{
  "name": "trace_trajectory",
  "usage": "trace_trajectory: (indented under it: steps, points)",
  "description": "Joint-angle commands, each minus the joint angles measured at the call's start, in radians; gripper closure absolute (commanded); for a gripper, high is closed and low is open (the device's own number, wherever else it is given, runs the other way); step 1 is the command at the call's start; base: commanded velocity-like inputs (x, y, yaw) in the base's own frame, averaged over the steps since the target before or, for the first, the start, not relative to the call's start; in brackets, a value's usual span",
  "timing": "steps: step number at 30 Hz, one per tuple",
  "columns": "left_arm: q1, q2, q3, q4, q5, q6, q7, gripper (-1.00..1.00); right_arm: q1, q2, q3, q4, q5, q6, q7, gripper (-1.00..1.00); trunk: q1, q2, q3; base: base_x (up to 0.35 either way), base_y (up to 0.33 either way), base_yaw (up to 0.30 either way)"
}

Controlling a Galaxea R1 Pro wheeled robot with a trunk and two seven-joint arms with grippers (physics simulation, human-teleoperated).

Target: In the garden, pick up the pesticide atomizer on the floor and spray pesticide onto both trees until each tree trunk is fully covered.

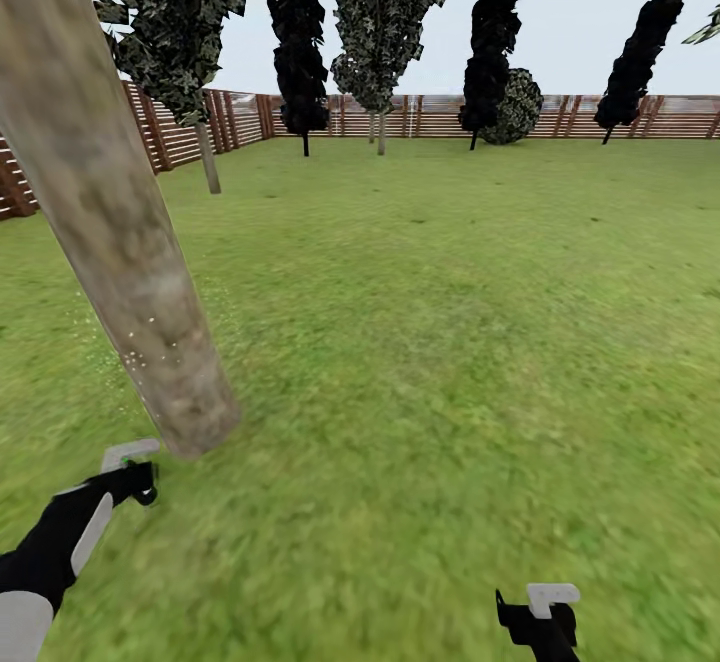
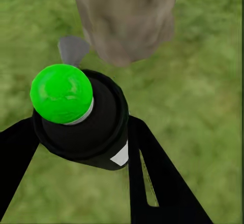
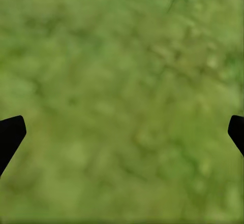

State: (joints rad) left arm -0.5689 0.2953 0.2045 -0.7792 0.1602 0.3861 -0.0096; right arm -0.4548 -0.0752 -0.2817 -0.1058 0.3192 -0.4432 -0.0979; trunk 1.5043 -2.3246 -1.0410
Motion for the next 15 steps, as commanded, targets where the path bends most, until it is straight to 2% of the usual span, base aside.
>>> trace_trajectory:
  steps: [1, 3, 6, 9, 11, 13, 15]
  points:
    - [-0.003, 0.007, 0.016, -0.001, 0.006, 0.006, -0.028, 1.0, -0.001, 0.0, -0.005, 0.002, 0.011, -0.003, -0.005, -1.0, 0.0, 0.0, -0.001, 0.0, 0.0, 0.0]
    - [-0.006, 0.004, 0.02, -0.002, 0.002, 0.008, -0.046, 1.0, -0.001, 0.0, -0.005, 0.002, 0.011, -0.003, -0.005, -1.0, 0.0, 0.0, -0.001, 0.0, 0.0, 0.0]
    - [-0.003, -0.018, 0.0, -0.001, 0.0, 0.0, -0.048, 1.0, -0.001, 0.0, -0.005, 0.002, 0.011, -0.003, -0.004, -1.0, 0.0, 0.0, -0.001, 0.0, 0.0, 0.0]
    - [0.015, -0.021, 0.001, 0.013, 0.007, -0.017, -0.046, 1.0, -0.001, 0.0, -0.005, 0.003, 0.011, -0.003, -0.003, -1.0, 0.0, 0.0, -0.001, 0.0, 0.0, 0.0]
    - [0.05, -0.02, 0.002, 0.009, 0.011, -0.072, -0.047, 1.0, -0.001, 0.0, -0.005, 0.003, 0.011, -0.003, -0.003, -1.0, 0.0, 0.0, -0.001, 0.0, 0.0, 0.0]
    - [0.056, -0.02, 0.01, 0.012, 0.012, -0.102, -0.051, 1.0, -0.001, 0.0, -0.005, 0.003, 0.011, -0.003, -0.003, -1.0, 0.0, 0.0, -0.001, 0.0, 0.0, 0.0]
    - [0.059, -0.046, 0.017, 0.013, 0.01, -0.121, -0.051, 1.0, -0.001, 0.0, -0.005, 0.002, 0.011, -0.003, -0.003, -1.0, 0.0, 0.0, -0.001, 0.0, 0.0, 0.141]
